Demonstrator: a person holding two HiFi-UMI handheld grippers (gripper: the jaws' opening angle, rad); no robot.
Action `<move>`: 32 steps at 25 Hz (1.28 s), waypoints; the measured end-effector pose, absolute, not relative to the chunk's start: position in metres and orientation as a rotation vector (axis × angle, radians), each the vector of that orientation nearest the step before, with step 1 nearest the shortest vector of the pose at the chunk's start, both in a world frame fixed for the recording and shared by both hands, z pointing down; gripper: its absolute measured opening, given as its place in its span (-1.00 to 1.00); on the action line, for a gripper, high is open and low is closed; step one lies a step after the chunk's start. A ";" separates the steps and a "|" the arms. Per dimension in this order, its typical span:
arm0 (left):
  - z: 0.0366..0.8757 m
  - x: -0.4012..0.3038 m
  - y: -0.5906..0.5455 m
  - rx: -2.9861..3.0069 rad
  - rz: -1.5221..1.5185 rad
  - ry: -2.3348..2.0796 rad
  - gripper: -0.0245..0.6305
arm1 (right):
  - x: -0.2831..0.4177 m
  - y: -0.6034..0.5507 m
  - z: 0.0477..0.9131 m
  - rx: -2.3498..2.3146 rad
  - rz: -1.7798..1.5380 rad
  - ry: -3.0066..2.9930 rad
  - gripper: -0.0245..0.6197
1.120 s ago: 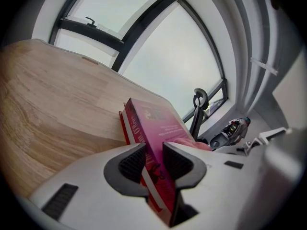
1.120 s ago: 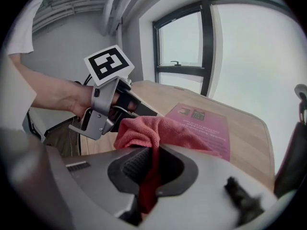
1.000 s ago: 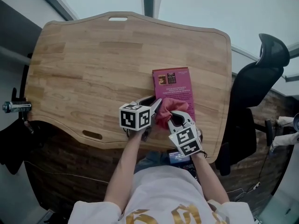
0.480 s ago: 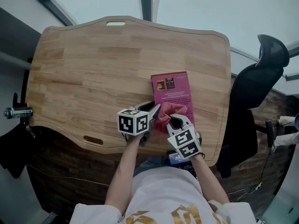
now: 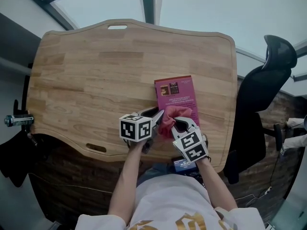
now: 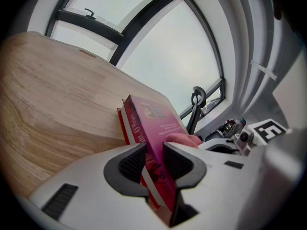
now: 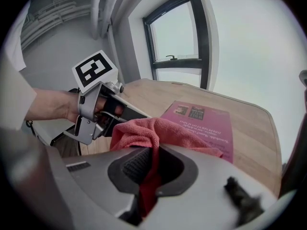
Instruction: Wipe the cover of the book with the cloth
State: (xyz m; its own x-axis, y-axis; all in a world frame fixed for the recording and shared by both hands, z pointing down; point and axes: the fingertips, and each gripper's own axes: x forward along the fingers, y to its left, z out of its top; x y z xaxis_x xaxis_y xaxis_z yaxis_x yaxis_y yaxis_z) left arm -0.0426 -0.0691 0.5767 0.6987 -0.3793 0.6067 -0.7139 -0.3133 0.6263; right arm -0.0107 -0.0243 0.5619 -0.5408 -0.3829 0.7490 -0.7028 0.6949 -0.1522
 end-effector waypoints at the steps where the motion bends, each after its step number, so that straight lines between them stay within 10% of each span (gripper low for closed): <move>1: 0.577 -0.043 -0.069 1.932 0.432 -0.842 -0.56 | -0.011 -0.025 0.562 0.823 0.580 -2.191 -0.80; 32: 0.577 -0.042 -0.068 1.909 0.431 -0.816 -0.56 | -0.017 -0.081 0.563 0.809 0.609 -2.199 -0.80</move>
State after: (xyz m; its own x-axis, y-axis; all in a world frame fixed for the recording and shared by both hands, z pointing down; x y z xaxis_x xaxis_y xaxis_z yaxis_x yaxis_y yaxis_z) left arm -0.0422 -0.0682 0.5769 0.7115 -0.3541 0.6070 -0.7010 -0.2972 0.6483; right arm -0.0172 -0.0815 0.5633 -0.5554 -0.3658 0.7468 -0.6978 0.6934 -0.1793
